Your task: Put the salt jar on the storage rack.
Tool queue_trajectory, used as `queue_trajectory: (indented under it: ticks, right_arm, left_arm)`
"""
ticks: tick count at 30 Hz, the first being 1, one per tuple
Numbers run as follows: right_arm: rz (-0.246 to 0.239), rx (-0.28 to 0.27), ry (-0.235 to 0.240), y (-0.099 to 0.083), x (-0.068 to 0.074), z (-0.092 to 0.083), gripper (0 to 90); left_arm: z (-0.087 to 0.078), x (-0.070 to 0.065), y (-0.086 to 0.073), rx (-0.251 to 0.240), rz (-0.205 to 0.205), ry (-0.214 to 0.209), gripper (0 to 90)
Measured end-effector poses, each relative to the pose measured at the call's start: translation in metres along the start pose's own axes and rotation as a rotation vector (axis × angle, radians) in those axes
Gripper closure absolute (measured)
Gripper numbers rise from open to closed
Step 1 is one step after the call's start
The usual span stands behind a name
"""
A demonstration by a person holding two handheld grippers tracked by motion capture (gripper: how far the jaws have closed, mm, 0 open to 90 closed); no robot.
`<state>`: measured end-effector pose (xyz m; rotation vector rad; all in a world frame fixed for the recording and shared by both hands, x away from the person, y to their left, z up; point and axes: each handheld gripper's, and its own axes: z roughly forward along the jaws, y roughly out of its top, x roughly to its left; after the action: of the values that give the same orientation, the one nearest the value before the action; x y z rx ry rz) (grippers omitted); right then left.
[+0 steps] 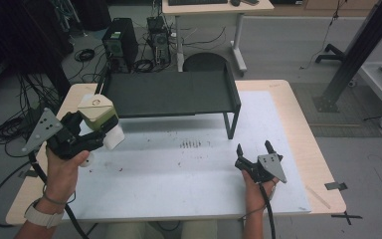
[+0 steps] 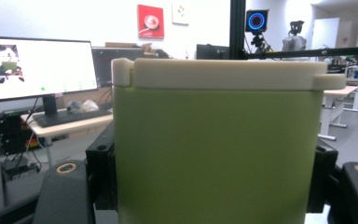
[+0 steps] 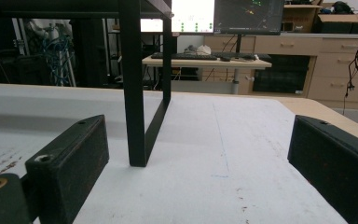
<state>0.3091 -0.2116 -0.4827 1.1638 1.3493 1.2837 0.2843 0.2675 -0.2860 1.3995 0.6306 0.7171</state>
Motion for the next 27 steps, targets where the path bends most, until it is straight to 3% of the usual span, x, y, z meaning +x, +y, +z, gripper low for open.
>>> queue_trajectory:
  ticks: [10,15,22,27]
  right_arm:
    - [-0.006,0.007,-0.004,0.0,0.001,0.0,5.4]
    - [-0.006,0.008,-0.007,0.0,0.001,0.001,5.4]
    - [-0.014,0.008,-0.008,0.0,0.001,0.001,5.4]
    - [-0.012,0.009,-0.008,0.0,0.001,0.001,5.4]
  left_arm:
    - [0.031,0.011,0.016,-0.007,0.005,-0.063,29.4]
    - [0.052,0.017,0.02,-0.012,-0.007,-0.099,29.4]
    - [0.08,0.02,0.026,-0.019,0.015,-0.145,29.4]
    - [0.103,0.023,0.027,-0.023,-0.002,-0.171,29.4]
